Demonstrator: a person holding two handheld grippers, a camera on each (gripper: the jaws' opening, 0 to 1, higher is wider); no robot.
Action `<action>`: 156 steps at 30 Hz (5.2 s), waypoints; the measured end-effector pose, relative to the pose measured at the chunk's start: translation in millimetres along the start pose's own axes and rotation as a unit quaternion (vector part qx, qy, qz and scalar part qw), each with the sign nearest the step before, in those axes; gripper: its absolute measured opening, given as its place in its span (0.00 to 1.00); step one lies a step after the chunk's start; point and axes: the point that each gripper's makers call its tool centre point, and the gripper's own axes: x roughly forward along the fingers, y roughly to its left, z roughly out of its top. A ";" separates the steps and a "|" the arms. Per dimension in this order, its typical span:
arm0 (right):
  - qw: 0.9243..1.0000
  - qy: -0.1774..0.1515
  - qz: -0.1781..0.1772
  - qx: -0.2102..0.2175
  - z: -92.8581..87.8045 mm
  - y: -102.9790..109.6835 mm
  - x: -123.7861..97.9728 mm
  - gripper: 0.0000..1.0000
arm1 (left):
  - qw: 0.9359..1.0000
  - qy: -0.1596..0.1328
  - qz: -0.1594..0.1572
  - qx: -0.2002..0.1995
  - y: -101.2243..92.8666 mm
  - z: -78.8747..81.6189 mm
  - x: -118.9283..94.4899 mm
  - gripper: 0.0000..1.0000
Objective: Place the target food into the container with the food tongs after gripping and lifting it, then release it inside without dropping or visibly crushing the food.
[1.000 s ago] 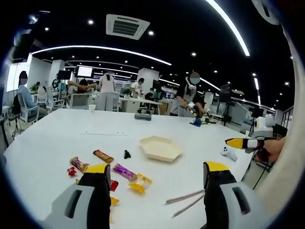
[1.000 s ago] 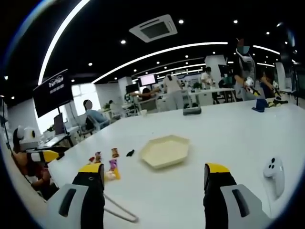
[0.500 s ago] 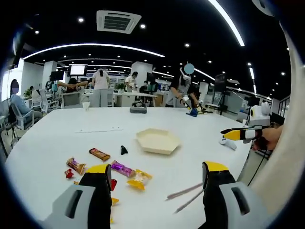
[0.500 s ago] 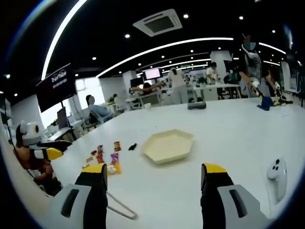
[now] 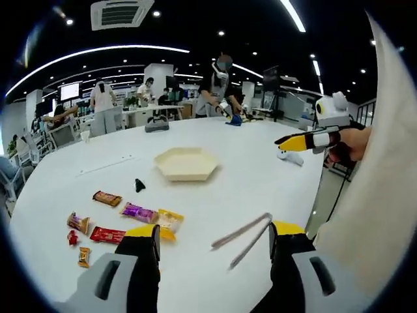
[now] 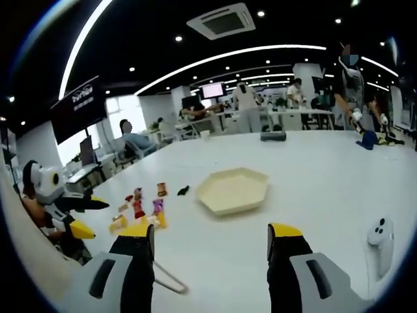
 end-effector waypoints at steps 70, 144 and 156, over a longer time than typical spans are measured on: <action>0.998 0.055 0.025 0.019 -27.9 28.7 -17.2 0.49 | 0.979 0.163 -0.101 0.068 -38.9 -85.8 38.5 0.21; 0.995 0.091 0.025 0.018 -38.4 30.0 -16.7 0.39 | 0.922 0.218 -0.181 0.262 -44.4 -97.5 60.6 0.03; 0.994 0.102 0.022 0.028 -41.6 28.0 -15.8 0.38 | 0.924 0.217 -0.192 0.250 -44.6 -98.1 60.1 0.02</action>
